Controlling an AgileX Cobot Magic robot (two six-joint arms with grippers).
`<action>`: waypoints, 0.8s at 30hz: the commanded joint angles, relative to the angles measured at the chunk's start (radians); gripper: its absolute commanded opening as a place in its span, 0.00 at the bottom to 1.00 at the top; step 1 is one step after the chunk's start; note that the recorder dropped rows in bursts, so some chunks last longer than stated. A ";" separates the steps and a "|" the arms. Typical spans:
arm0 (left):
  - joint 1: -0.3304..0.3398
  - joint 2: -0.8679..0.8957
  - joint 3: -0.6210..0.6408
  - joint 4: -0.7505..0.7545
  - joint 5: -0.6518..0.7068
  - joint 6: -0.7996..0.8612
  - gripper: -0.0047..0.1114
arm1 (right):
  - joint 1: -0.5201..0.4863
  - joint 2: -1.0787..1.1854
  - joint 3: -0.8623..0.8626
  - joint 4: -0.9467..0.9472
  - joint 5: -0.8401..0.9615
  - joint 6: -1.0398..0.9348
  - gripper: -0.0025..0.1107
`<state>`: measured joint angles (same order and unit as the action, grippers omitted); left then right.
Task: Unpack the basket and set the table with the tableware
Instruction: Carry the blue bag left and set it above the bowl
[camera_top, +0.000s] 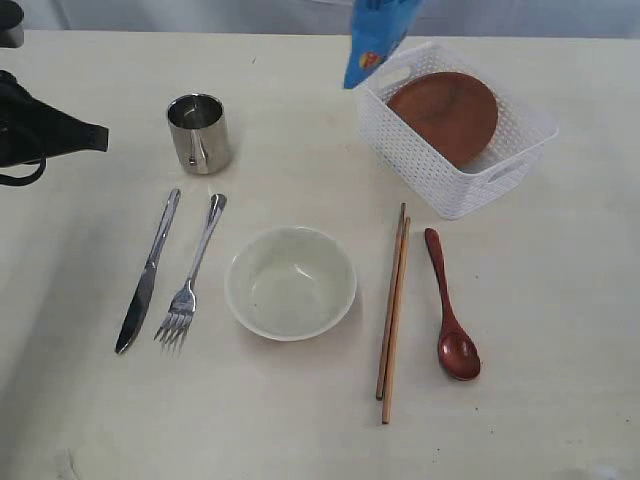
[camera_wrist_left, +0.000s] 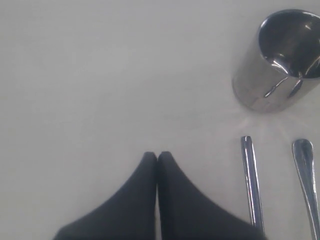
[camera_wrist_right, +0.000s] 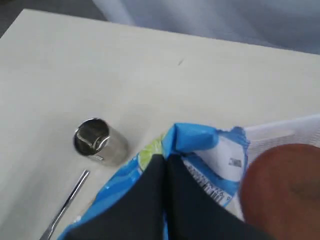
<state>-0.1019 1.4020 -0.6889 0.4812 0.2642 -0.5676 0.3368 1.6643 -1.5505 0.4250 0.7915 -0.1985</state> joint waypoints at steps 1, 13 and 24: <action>0.003 -0.001 0.006 0.001 -0.005 -0.007 0.04 | 0.121 0.108 -0.005 0.001 -0.063 -0.042 0.02; 0.003 -0.001 0.006 0.001 0.004 -0.007 0.04 | 0.164 0.366 -0.007 0.092 -0.185 -0.153 0.15; 0.003 -0.001 0.006 0.001 0.005 -0.007 0.04 | 0.160 0.295 -0.031 0.042 -0.239 -0.224 0.48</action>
<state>-0.1019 1.4020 -0.6889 0.4812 0.2662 -0.5676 0.5005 2.0069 -1.5565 0.5080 0.5558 -0.4132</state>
